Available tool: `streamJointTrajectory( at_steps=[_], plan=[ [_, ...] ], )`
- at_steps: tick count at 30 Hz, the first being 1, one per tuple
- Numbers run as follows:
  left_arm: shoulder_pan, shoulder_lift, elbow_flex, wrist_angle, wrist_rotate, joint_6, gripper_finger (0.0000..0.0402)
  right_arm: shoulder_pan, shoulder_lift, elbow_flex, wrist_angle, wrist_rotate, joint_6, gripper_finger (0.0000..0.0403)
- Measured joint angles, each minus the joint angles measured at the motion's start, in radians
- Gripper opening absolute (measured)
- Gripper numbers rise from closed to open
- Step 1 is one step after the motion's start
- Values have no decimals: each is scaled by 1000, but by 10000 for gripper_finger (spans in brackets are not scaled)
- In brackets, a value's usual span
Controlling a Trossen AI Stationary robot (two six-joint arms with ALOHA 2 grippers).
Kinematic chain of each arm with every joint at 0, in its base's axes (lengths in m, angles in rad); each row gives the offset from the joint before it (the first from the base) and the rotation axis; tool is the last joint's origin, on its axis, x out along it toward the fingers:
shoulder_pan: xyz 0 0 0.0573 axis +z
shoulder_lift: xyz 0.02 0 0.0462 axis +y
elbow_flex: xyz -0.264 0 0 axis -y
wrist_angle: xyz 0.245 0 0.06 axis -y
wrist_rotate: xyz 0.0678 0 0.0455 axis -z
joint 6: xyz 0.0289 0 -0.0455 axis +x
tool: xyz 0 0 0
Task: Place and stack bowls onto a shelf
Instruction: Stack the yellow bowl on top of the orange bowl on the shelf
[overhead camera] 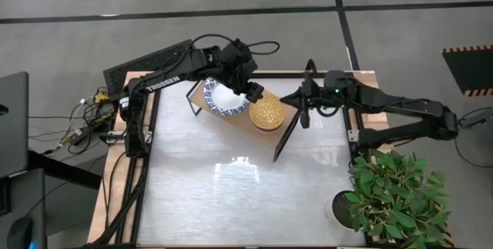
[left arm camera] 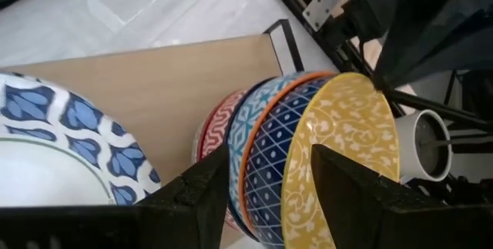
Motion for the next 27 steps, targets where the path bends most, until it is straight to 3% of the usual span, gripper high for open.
streamJointTrajectory(
  at_steps=[8, 27],
  plan=[
    [5, -1, 0, -2, -2, 0, 166, -5, -82, 1, -121, 96, 27, 27],
    [5, 1, 0, -2, -6, -1, 166, 19, 26, -1, -156, 75, 3, 27]
  ],
)
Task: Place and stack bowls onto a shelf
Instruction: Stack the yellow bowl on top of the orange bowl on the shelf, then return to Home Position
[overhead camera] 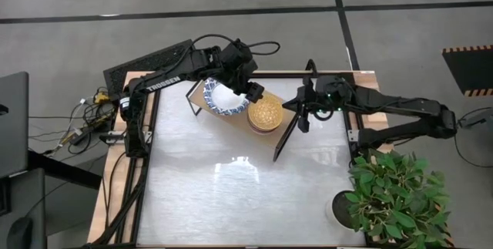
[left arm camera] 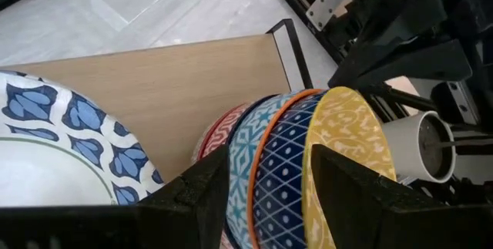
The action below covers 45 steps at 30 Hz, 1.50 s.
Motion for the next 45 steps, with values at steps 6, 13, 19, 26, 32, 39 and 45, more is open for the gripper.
streamJointTrajectory(
  at_steps=[6, 13, 19, 26, 32, 39, 45],
  plan=[
    [0, 0, 0, -6, -18, -1, 166, -9, -9, 0, -5, 0, -3, 27],
    [0, 0, 0, -19, -29, 3, 154, -3, -9, 0, 11, 0, -3, 27],
    [0, 0, 0, -16, -63, 26, 147, 7, -24, 24, 52, 3, -11, 27],
    [3, -9, -1, 75, -71, 91, 165, -9, -23, 54, 41, 6, -26, 27],
    [29, -35, 22, 68, -7, 55, 193, -17, -63, 108, 17, 7, -58, 27],
    [51, -93, 175, -6, -2, 260, 197, -67, -208, 182, -27, 11, -71, 40],
    [46, -139, 268, -246, -122, 382, 197, -118, -370, 200, -162, 245, -227, 43]
  ],
)
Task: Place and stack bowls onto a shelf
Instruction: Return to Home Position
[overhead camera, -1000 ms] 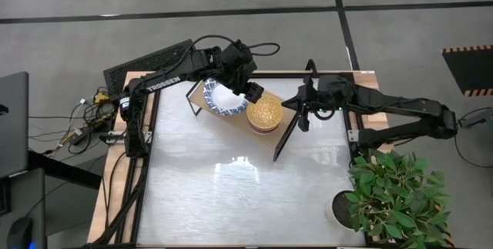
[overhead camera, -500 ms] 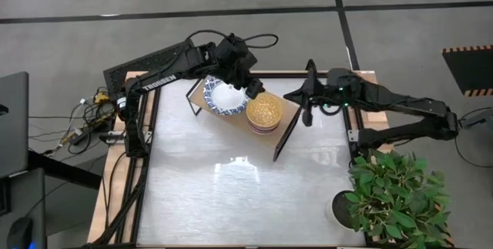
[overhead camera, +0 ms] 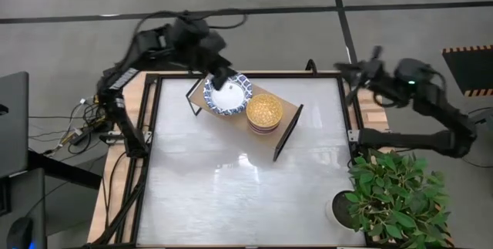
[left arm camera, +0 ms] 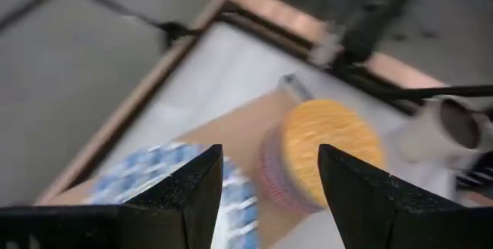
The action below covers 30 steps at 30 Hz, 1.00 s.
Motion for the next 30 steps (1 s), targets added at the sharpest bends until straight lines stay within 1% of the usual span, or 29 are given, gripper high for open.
streamJointTrajectory(
  at_steps=[2, 4, 5, 7, 9, 12, 14, 16, 20, 23, 25, 28, 30],
  plan=[
    [2, -43, -14, -58, -93, -14, 197, -14, -53, 0, -37, 108, 114, 42],
    [3, -81, -28, -102, -179, -25, 197, -30, -116, -2, -92, 124, 143, 42],
    [4, -101, -37, -94, -186, -13, 197, -36, -148, -2, -122, 120, 145, 42],
    [2, -145, -61, -36, -144, 27, 197, -41, -212, -4, -170, 71, 182, 42],
    [-13, -204, -108, 91, -53, 82, 197, -41, -279, -31, -187, -2, 260, 42],
    [-38, -306, -244, 278, 86, 160, 197, -31, -378, -117, -183, -83, 360, 42],
    [-56, -383, -382, 399, 172, 200, 197, -25, -436, -190, -154, -116, 427, 42],
    [-69, -465, -552, 500, 218, 210, 197, -14, -476, -271, -111, -121, 488, 42],
    [-86, -669, -934, 775, 208, 133, 197, 10, -519, -419, -2, -185, 540, 42],
    [-97, -845, -1237, 1041, 186, 61, 197, 21, -531, -517, 82, -192, 573, 42],
    [-107, -963, -1424, 1166, 174, 5, 197, 20, -534, -576, 125, -191, 596, 42],
    [-128, -1127, -1673, 1339, 154, -87, 197, 21, -536, -645, 157, -199, 631, 43],
    [-141, -1226, -1812, 1427, 148, -139, 197, 20, -535, -690, 192, -236, 657, 43]
  ],
)
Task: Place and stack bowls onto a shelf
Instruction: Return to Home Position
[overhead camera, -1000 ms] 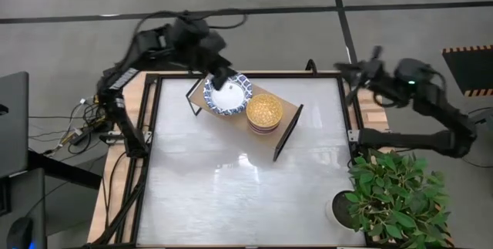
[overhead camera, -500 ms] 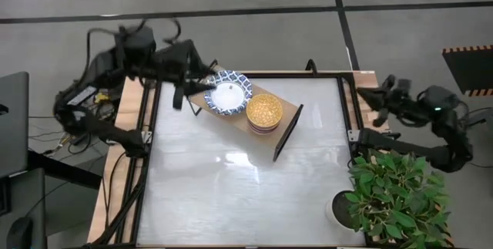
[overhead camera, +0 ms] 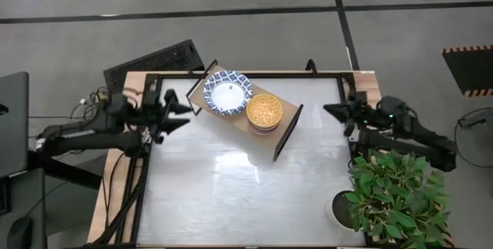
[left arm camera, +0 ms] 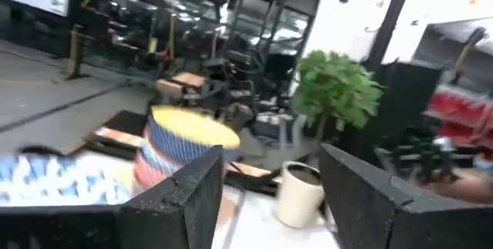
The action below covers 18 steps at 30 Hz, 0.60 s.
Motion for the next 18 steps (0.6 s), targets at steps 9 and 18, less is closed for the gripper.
streamJointTrajectory(
  at_steps=[9, 18],
  plan=[
    [-76, -356, -416, 189, -52, -122, 197, 31, 0, -209, 257, -142, 118, 43],
    [-142, -504, -532, 125, -123, -101, 197, 204, 0, -394, 470, -110, 148, 43]
  ],
)
